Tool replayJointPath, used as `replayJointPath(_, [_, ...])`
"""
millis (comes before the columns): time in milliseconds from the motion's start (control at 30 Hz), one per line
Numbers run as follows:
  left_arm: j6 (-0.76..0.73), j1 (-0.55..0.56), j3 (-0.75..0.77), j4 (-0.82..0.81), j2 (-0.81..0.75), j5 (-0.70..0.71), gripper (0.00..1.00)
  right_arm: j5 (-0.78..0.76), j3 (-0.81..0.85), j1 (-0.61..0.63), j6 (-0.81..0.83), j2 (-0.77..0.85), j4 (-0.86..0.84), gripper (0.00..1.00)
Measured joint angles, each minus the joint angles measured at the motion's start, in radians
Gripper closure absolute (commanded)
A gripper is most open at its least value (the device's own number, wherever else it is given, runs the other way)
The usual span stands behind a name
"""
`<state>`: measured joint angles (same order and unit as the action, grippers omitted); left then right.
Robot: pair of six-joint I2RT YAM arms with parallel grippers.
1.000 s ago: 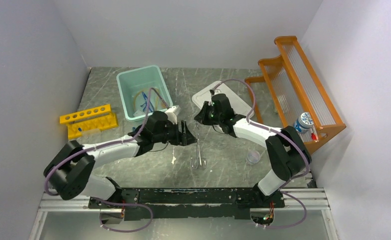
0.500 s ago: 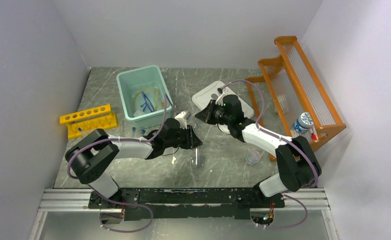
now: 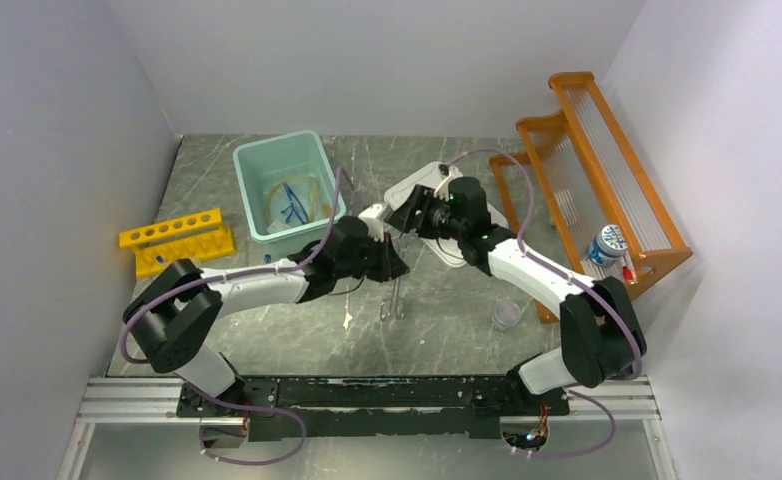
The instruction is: Organize the chemistry lab equipment
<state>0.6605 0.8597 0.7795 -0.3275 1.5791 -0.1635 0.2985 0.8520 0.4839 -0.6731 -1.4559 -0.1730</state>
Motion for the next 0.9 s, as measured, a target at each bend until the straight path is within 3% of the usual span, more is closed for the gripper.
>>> replayJointPath(267, [-0.087, -0.067, 0.303, 0.234, -0.053, -0.07, 0.95, -0.083, 0.17, -0.005, 0.023, 0.135, 0.119, 0.25])
replayJointPath(700, [-0.146, -0.55, 0.67, 0.625, 0.008, -0.135, 0.95, -0.158, 0.152, -0.005, 0.034, 0.187, 0.156, 0.28])
replayJointPath(900, [-0.169, -0.684, 0.752, 0.697, 0.114, -0.117, 0.95, -0.157, 0.117, -0.005, 0.034, 0.174, 0.164, 0.28])
